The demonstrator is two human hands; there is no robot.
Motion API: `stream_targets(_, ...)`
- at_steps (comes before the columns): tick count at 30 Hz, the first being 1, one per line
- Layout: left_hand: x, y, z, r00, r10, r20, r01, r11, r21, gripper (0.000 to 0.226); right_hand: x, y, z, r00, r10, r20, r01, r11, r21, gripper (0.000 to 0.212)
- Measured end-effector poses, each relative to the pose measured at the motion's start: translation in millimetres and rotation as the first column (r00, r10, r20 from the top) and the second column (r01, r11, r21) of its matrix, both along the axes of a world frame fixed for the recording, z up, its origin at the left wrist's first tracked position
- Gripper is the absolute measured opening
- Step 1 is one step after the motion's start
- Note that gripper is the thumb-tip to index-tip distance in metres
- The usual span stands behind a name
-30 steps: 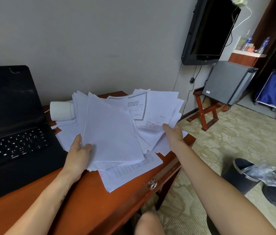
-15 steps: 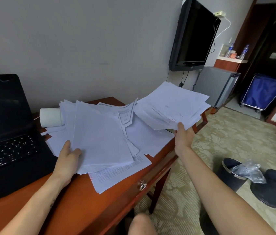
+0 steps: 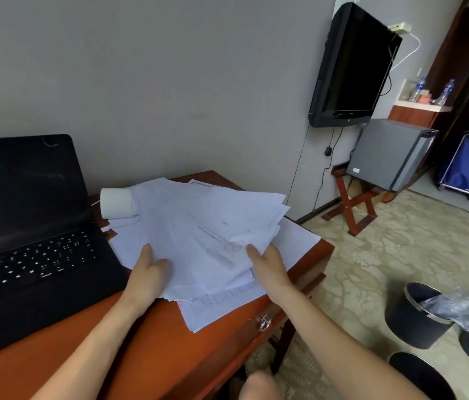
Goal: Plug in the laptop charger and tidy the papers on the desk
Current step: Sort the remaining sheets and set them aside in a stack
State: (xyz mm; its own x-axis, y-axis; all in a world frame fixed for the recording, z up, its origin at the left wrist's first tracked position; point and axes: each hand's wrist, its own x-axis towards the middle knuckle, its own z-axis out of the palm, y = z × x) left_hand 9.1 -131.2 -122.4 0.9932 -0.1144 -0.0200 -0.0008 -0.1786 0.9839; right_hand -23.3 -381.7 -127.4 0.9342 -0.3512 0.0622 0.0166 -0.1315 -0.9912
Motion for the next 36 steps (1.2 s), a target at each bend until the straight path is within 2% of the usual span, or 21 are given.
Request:
stream_targets(2,0.5,-0.3,1.3,1.000,0.009,0.013,-0.009,1.000,-0.015,0.020,2.8,6.9,-11.2,0.996,0.076,-0.036,-0.080,0.989,-0.125,0.028)
stream_targets(4,2.5,0.6,0.9,1.000,0.000,0.018,0.000,1.000,0.002,0.031,5.9,5.1,-19.0,0.987,0.108,-0.116,-0.136,0.955,-0.264,0.038)
stream_targets(6,4.4,2.7,-0.4,1.000,-0.020,0.010,0.020,1.000,0.016,0.041,6.6,0.6,-19.0,0.967,0.143,-0.209,-0.202,0.934,-0.296,0.044)
stream_targets(8,7.8,5.1,-3.8,0.999,-0.029,-0.015,0.029,0.999,0.023,0.052,5.3,-3.2,-12.2,0.949,0.209,-0.235,-0.265,0.935,-0.237,0.042)
stream_targets(10,9.6,6.1,-4.7,0.999,-0.043,-0.033,0.044,0.998,0.034,0.058,3.1,-8.5,0.9,0.963,0.217,-0.157,-0.231,0.970,-0.075,0.032)
stream_targets(13,9.5,5.9,-3.2,0.997,-0.051,-0.049,0.053,0.998,0.036,0.058,12.1,-26.6,16.6,0.996,-0.021,-0.087,0.037,0.980,0.194,0.021)
stream_targets(15,10.1,6.2,-2.9,0.997,-0.051,-0.053,0.052,0.998,0.024,0.057,22.1,-37.6,23.9,0.987,-0.127,-0.102,0.148,0.962,0.229,0.024)
stream_targets(18,11.3,6.2,-3.8,0.997,-0.045,-0.056,0.046,0.999,0.027,0.056,32.4,-53.2,21.0,0.960,-0.213,-0.181,0.229,0.971,0.074,0.016)
stream_targets(21,13.0,6.8,-4.0,0.997,-0.043,-0.066,0.044,0.999,0.011,0.053,28.9,-51.8,13.0,0.966,-0.109,-0.233,0.063,0.979,-0.195,0.026)
stream_targets(24,10.8,6.2,-3.0,0.997,-0.045,-0.069,0.044,0.999,-0.015,0.054,23.9,-47.2,-0.2,0.972,-0.041,-0.232,-0.074,0.883,-0.464,0.021)
stream_targets(27,7.6,5.2,-1.6,0.994,-0.076,-0.072,0.073,0.996,-0.052,0.051,26.2,-43.7,-6.0,0.983,-0.045,-0.180,-0.059,0.844,-0.534,0.028)
stream_targets(29,8.6,5.9,-1.4,0.992,-0.098,-0.081,0.092,0.993,-0.071,0.051,24.2,-37.8,-7.8,0.985,-0.080,-0.153,-0.024,0.815,-0.578,0.043)
stream_targets(31,12.7,10.1,-4.1,0.988,-0.105,-0.114,0.095,0.991,-0.089,0.058,19.9,-30.0,-14.4,0.995,-0.072,-0.070,0.003,0.716,-0.698,0.042)
stream_targets(33,17.7,14.6,-7.3,0.981,-0.112,-0.157,0.093,0.988,-0.124,0.061,16.8,-25.0,-22.1,1.000,0.008,0.002,-0.003,0.604,-0.797,0.037)
stream_targets(34,19.9,15.6,-7.7,0.978,-0.116,-0.173,0.090,0.984,-0.151,0.060,16.6,-24.8,-24.2,0.999,0.039,0.010,-0.015,0.583,-0.812,0.036)
stream_targets(36,22.8,14.3,-6.6,0.973,-0.133,-0.190,0.102,0.981,-0.165,0.055,16.6,-26.1,-25.0,0.999,0.043,0.003,-0.024,0.614,-0.789,0.040)
